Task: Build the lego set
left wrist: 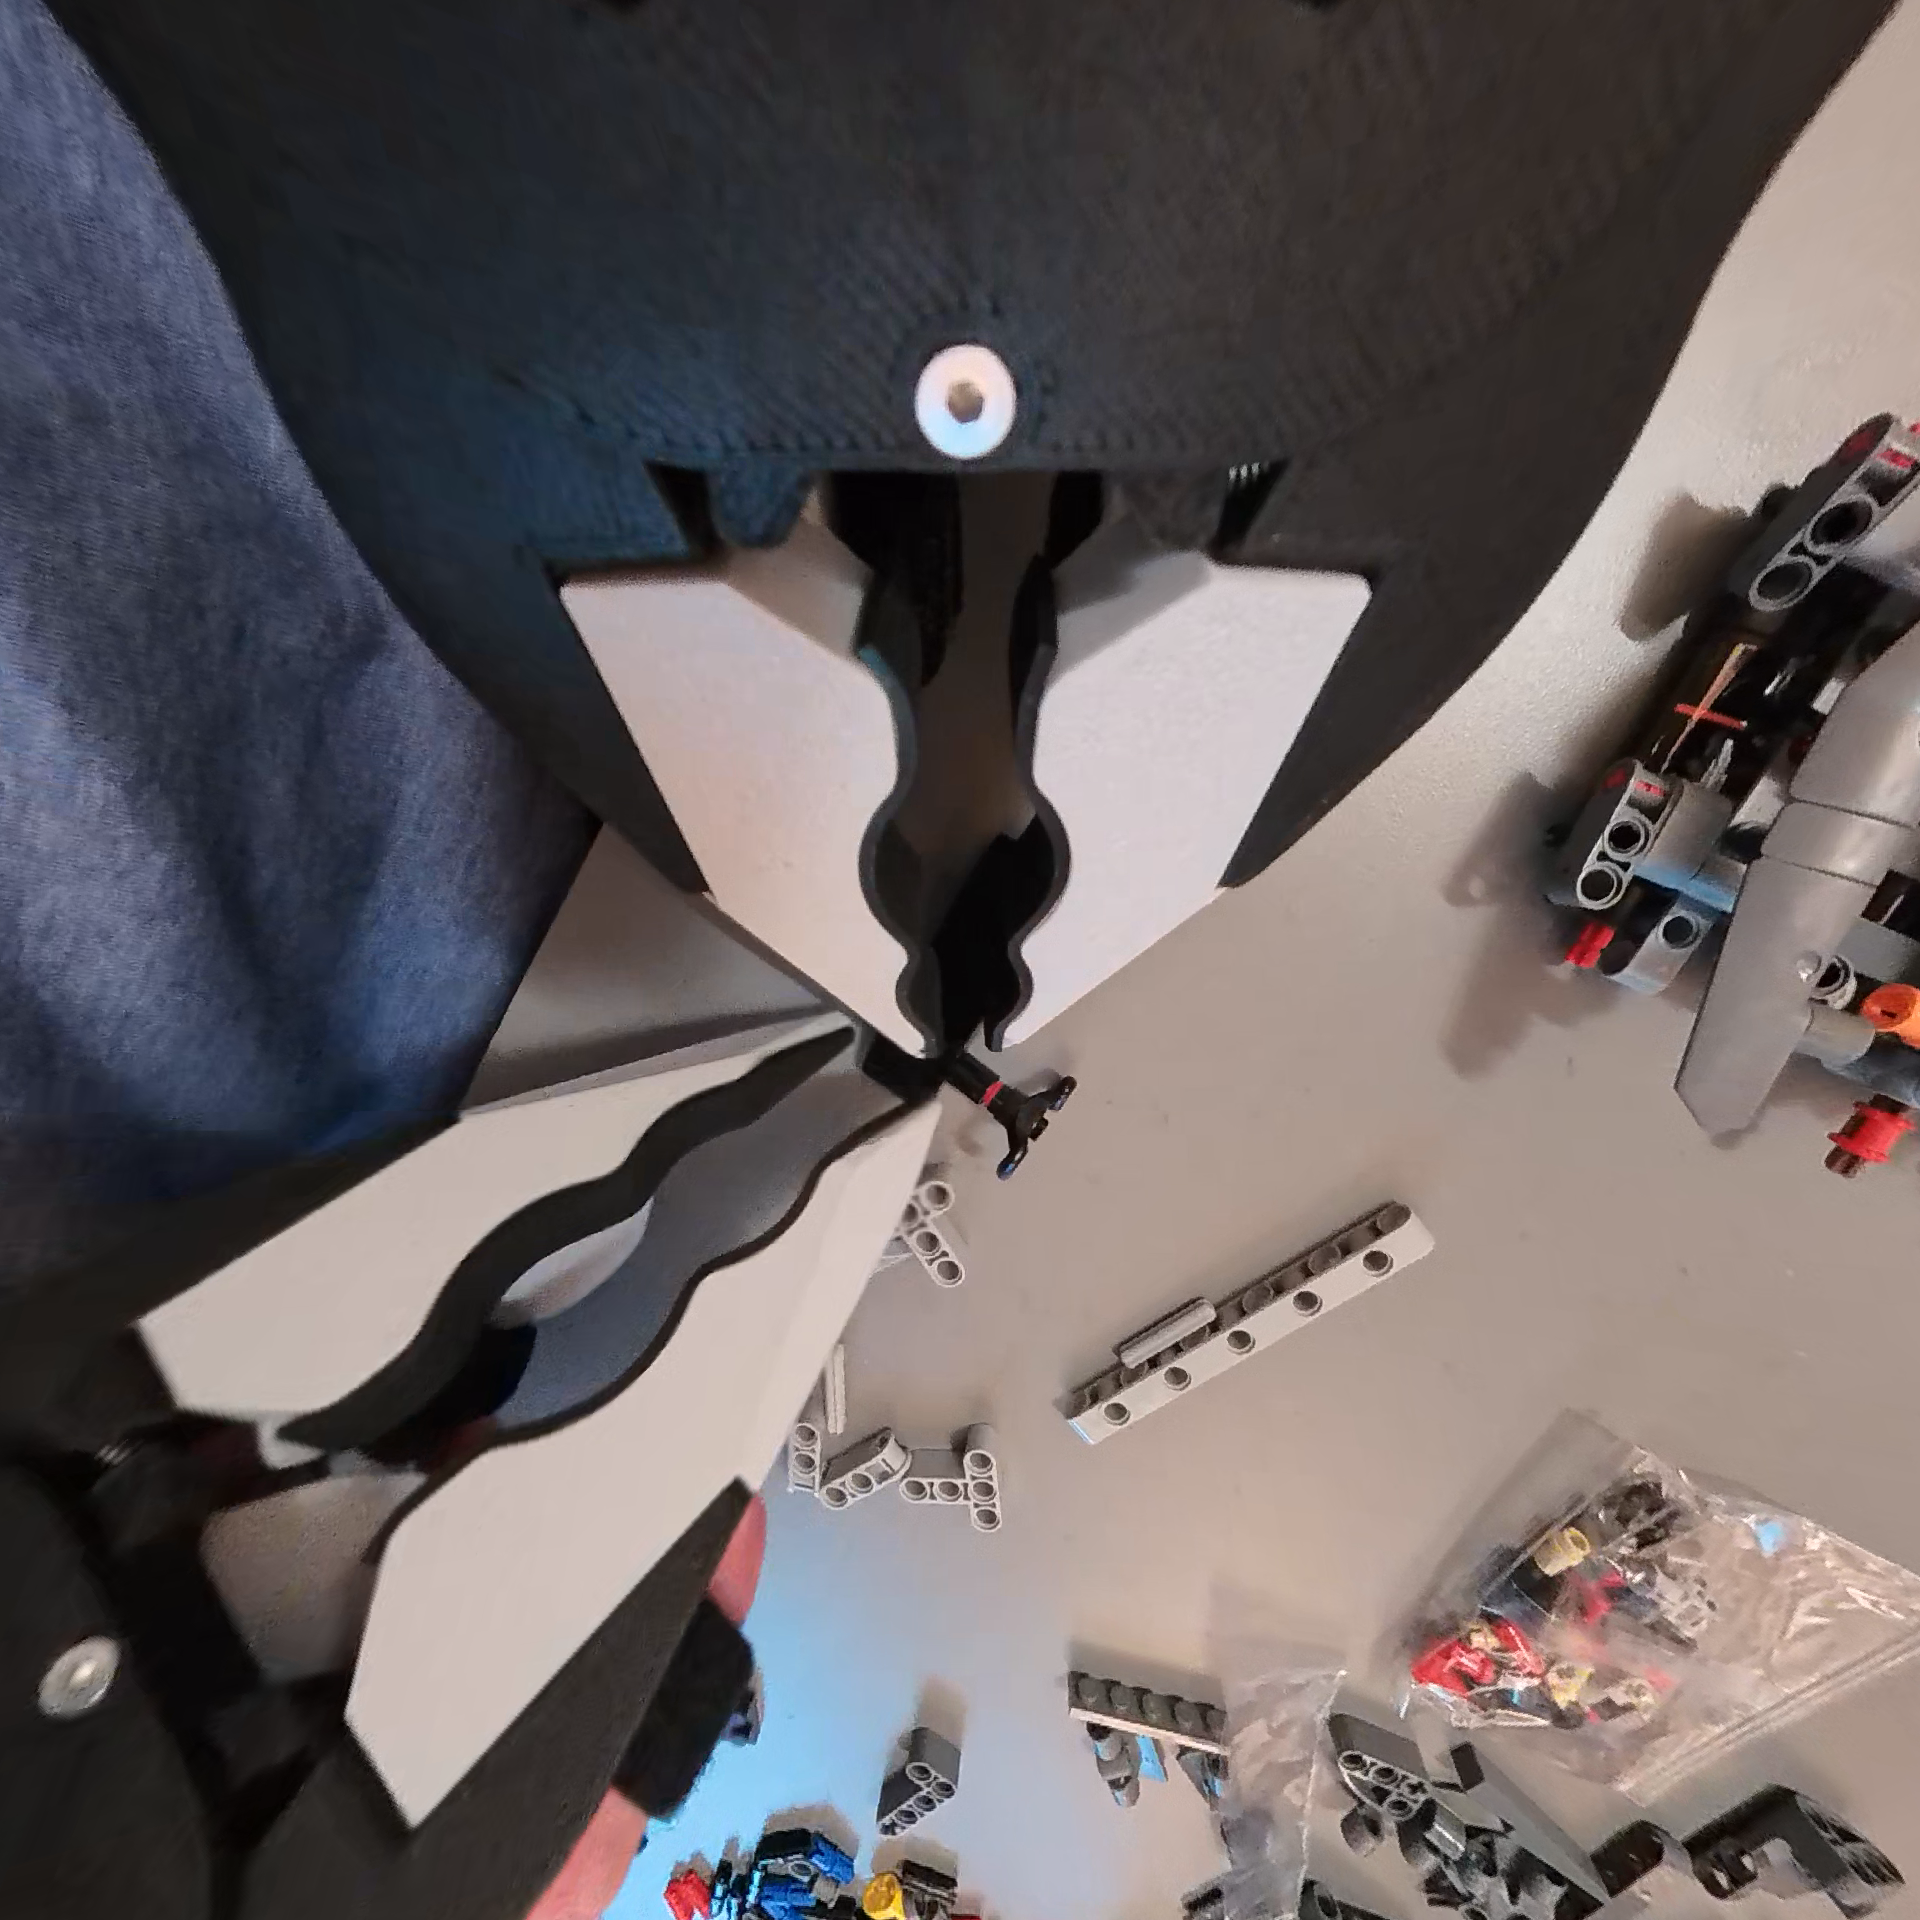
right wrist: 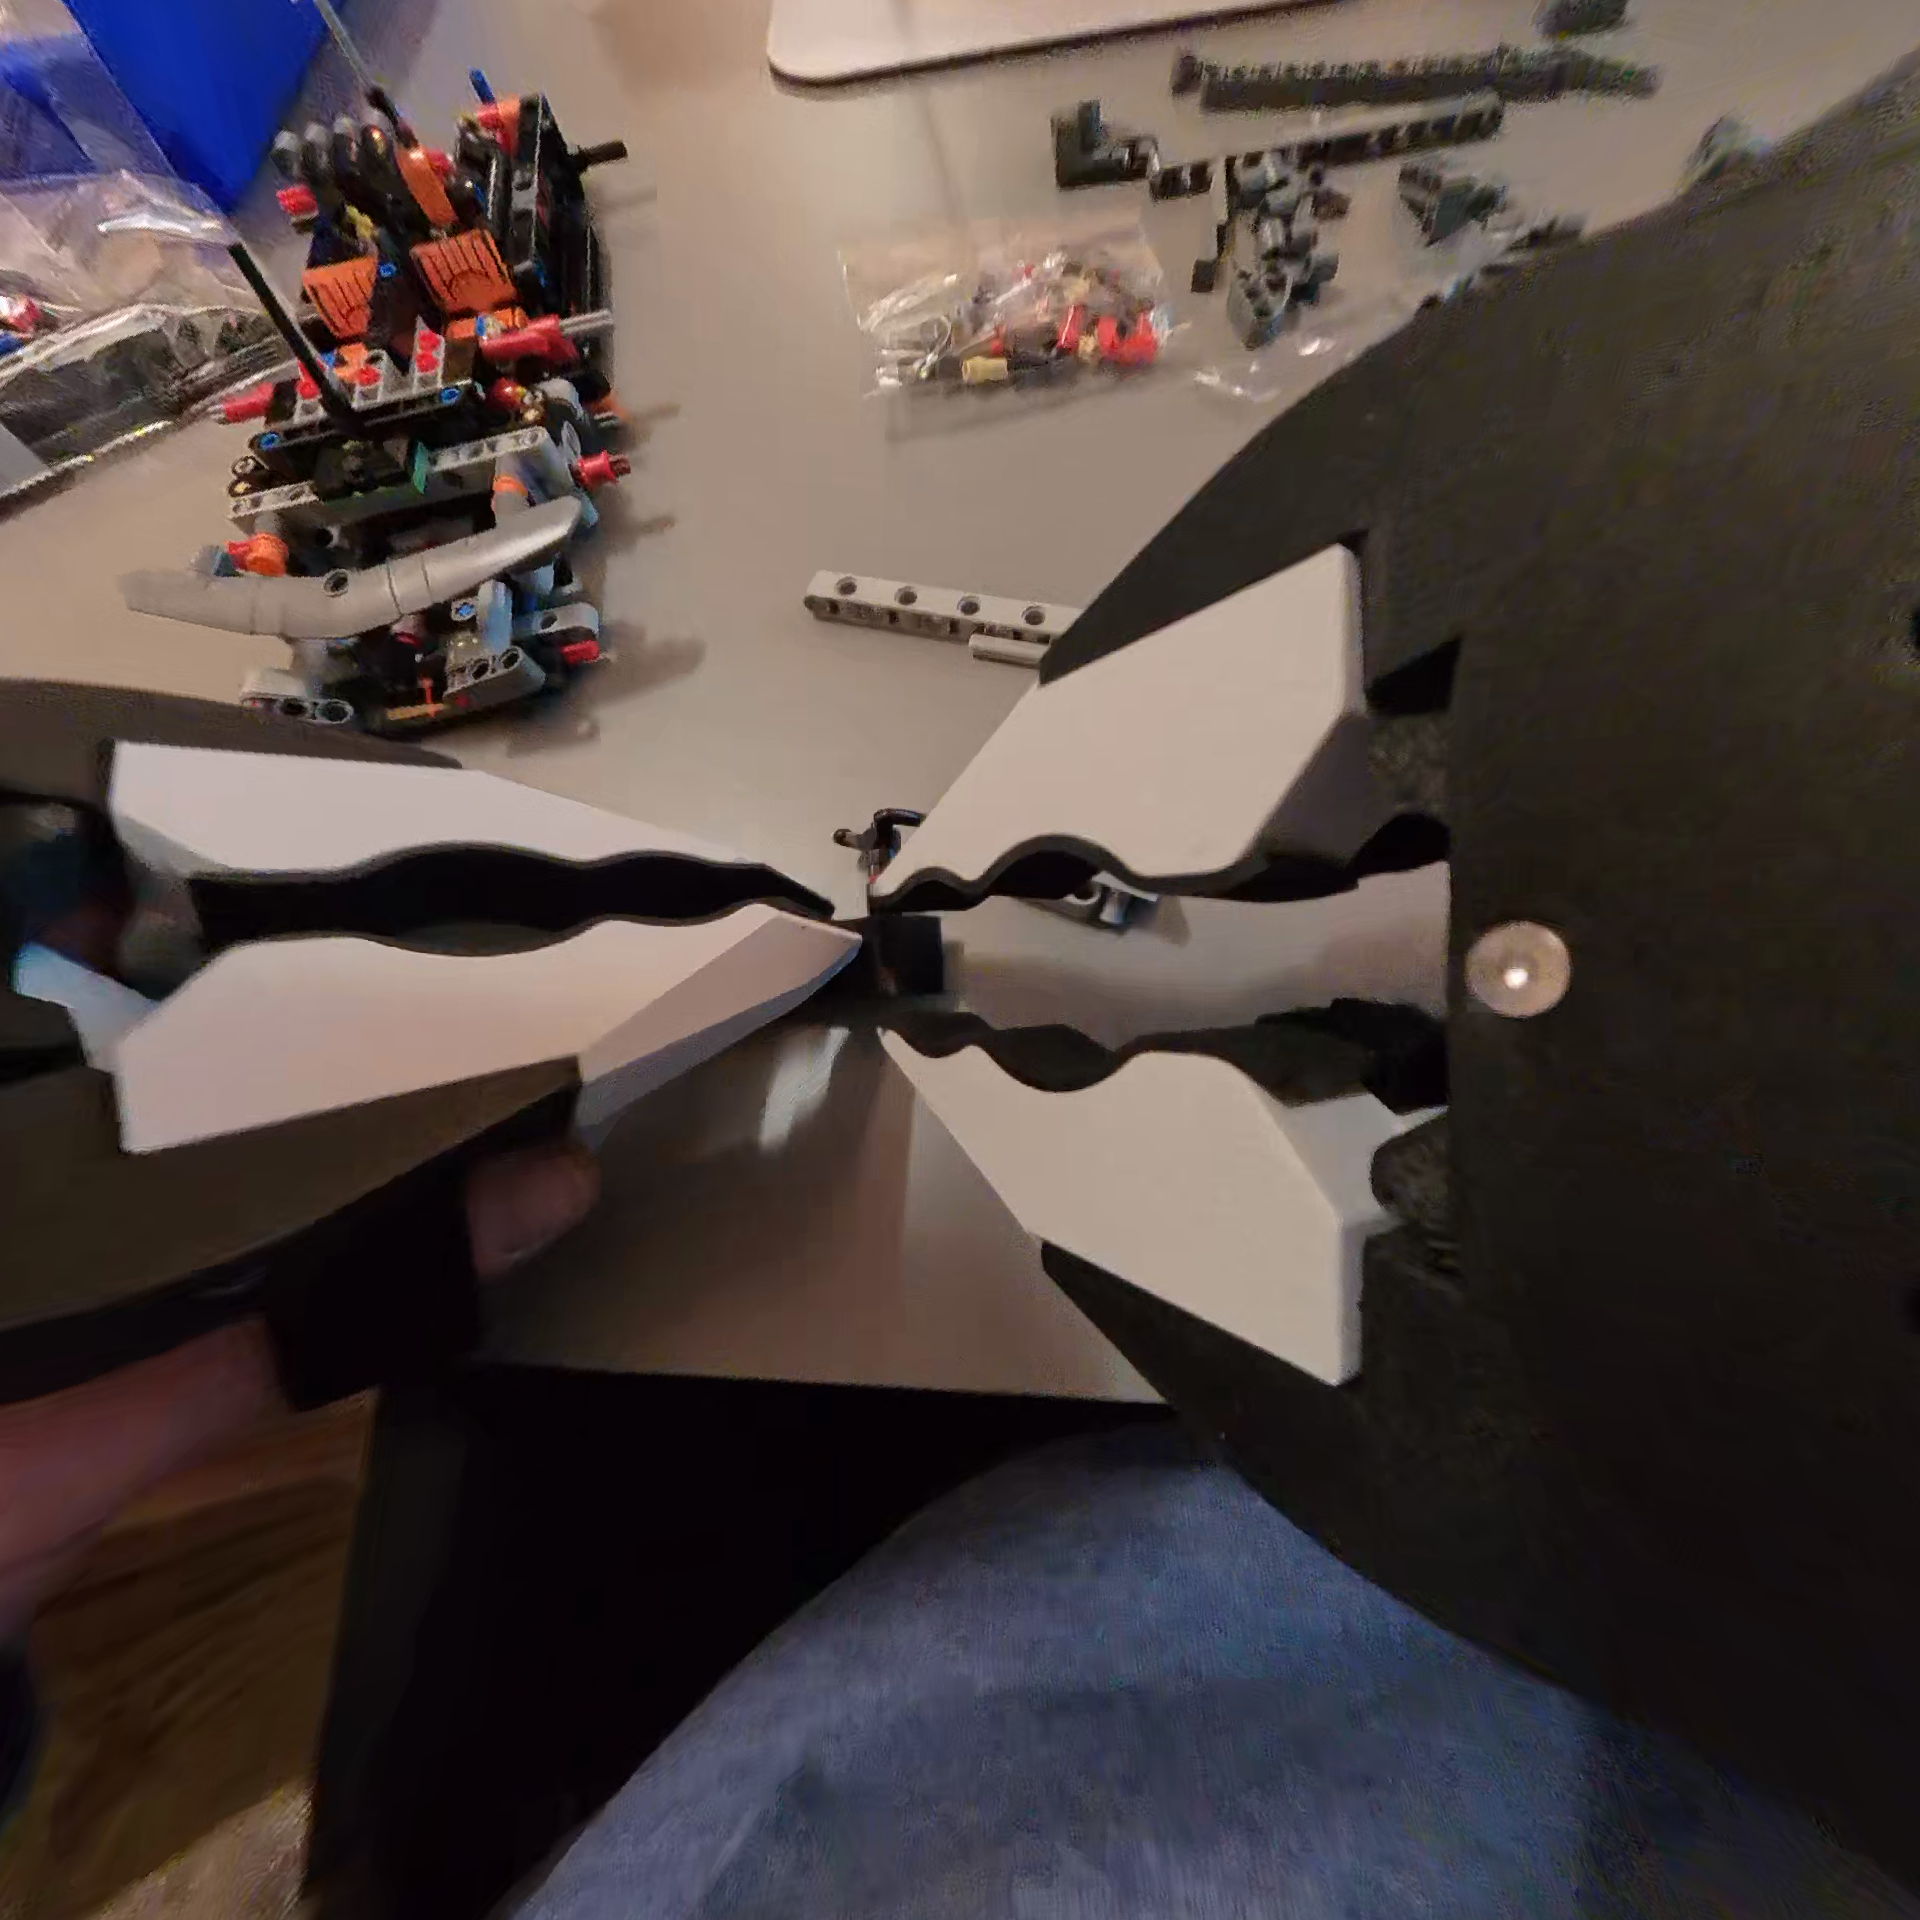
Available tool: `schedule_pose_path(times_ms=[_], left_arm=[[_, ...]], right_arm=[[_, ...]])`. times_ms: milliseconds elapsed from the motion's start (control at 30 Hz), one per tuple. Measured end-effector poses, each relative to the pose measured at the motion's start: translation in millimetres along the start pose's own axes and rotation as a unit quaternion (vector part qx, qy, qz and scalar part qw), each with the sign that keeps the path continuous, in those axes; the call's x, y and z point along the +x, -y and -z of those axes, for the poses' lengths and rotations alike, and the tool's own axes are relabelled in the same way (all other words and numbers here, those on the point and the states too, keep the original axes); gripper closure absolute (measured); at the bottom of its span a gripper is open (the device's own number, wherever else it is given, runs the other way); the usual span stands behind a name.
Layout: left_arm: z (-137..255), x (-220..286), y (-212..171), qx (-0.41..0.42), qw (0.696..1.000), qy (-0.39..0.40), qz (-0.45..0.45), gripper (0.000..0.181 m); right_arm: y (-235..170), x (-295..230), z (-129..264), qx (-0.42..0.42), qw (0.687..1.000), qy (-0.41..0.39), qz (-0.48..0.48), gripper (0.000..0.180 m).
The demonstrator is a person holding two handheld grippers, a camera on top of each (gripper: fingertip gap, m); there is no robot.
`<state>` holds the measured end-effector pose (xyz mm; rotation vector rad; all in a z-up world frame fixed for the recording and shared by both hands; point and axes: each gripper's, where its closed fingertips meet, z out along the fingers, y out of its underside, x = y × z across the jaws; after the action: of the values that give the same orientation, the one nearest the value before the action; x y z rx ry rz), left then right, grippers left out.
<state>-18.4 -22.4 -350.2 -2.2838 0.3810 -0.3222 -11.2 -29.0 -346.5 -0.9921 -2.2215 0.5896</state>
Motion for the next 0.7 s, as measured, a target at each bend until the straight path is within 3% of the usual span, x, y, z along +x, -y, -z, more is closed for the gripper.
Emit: schedule_pose_path(times_ms=[33, 233, 500, 700], left_arm=[[0.2, 0.0, -0.2, -0.001, 1.0, 0.0, -0.001, 0.174], [1.4, 1.9, -1.8, -0.002, 1.0, -0.011, -0.009, 0.173], [8.2, 6.8, -7.1, -0.018, 0.997, -0.024, -0.077, 0.152], [1.3, 1.6, -15.0, -0.041, 0.991, -0.001, -0.127, 0.163]], right_arm=[[-2.4, -0.4, -2.4, -0.005, 1.0, -0.005, 0.005, 0.163], [-4.8, -1.3, -5.9, -0.011, 1.0, -0.009, 0.01, 0.167], [-5.1, -0.6, -7.0, -0.007, 1.0, -0.004, -0.001, 0.167], [-5.0, -0.7, -6.1, -0.002, 1.0, 0.004, -0.009, 0.167]])
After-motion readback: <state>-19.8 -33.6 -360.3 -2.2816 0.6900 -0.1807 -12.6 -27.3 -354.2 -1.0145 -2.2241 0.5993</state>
